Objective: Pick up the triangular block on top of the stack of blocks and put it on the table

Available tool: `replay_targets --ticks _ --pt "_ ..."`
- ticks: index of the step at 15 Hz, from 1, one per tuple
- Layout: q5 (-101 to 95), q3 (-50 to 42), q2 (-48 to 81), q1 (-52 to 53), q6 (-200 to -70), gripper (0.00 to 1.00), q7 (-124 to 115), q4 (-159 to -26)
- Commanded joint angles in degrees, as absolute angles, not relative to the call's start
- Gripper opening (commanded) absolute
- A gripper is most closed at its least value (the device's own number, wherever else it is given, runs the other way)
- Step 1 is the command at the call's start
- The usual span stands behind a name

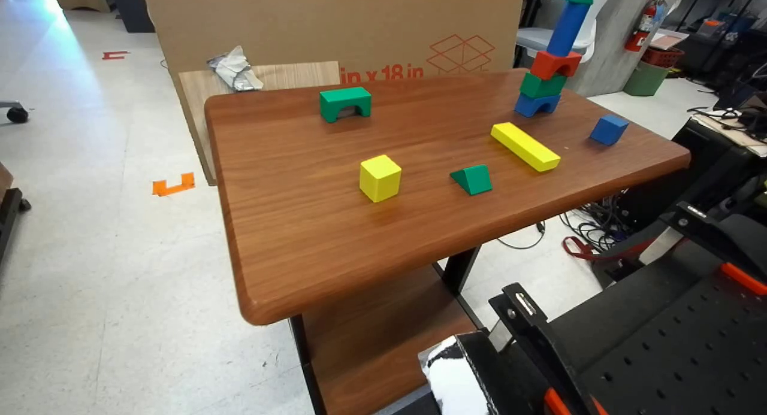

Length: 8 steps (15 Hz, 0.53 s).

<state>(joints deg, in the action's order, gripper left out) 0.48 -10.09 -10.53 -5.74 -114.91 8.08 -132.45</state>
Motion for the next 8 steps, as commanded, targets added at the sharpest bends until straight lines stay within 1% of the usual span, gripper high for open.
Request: replay_targets --ticks 1,8 --pt "2.4 -8.4 -5.6 -5.5 -120.2 1.0 4.8 -129.9" --pt "0.9 -6.9 2.8 -5.6 -124.0 1.0 0.6 -124.0"
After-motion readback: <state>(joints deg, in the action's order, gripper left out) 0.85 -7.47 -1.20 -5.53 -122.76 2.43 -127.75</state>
